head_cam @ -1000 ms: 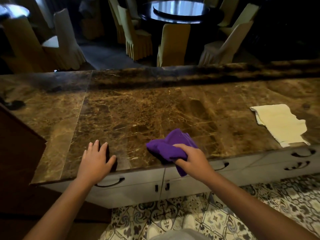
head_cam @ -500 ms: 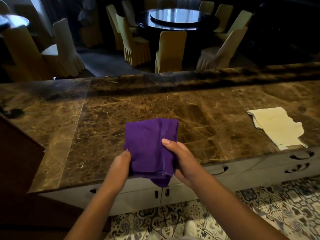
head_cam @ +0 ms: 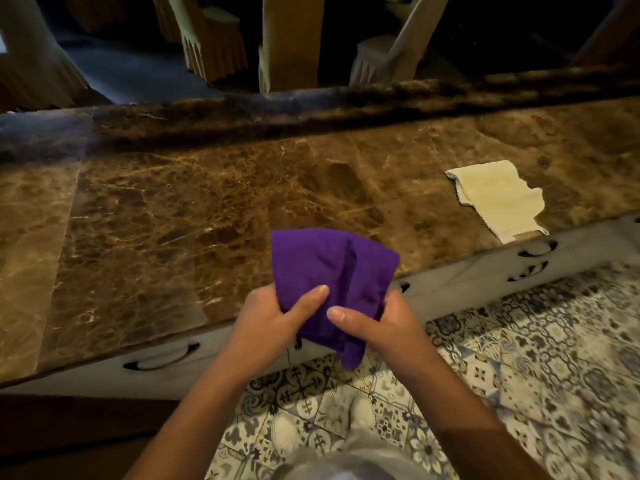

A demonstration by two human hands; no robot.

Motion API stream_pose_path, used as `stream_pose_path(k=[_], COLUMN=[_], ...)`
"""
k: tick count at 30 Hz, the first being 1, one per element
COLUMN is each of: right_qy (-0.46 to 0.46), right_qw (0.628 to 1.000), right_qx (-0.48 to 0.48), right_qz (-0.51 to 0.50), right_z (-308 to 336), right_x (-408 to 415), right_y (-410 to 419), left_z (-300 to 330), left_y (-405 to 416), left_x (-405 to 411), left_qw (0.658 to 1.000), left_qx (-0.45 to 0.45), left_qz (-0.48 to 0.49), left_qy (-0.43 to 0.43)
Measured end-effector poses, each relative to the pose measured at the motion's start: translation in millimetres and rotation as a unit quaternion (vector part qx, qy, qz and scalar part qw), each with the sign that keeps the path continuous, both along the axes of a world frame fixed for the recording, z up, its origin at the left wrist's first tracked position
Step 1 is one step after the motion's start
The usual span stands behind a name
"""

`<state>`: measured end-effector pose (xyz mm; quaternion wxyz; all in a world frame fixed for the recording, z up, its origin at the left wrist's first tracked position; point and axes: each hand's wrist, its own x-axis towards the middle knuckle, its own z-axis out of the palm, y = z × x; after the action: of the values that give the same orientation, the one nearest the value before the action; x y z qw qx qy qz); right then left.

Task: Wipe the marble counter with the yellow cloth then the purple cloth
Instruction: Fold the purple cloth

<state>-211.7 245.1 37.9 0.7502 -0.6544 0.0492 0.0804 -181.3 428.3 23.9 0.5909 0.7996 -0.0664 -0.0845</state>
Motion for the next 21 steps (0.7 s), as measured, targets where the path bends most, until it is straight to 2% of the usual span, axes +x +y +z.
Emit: stream_pose_path(k=[6,11,16,21], right_qy=[0.102,0.17,0.141,0.138], right_qw=[0.983,0.942,0.96,0.971], right_qx=[0.061,0.139,0.076,-0.018], right_qz=[-0.141,-0.253,-0.231,-0.193], right_z=[-22,-28,-11,-2], right_x=[-42,-80,-121,-161], right_y=[-76,-148,-238,-318], left_z=[-5,10,19,19], left_y=[-73,-152,-245,-333], left_x=[-21,-46,-76,-98], left_qw=[0.993,0.981,0.968,0.962], left_qx=[-0.049,-0.105,-0.137,-0.137], left_qz=[-0.065,-0.102,-0.118,-0.15], left_qy=[0.084,0.129,0.173,0.18])
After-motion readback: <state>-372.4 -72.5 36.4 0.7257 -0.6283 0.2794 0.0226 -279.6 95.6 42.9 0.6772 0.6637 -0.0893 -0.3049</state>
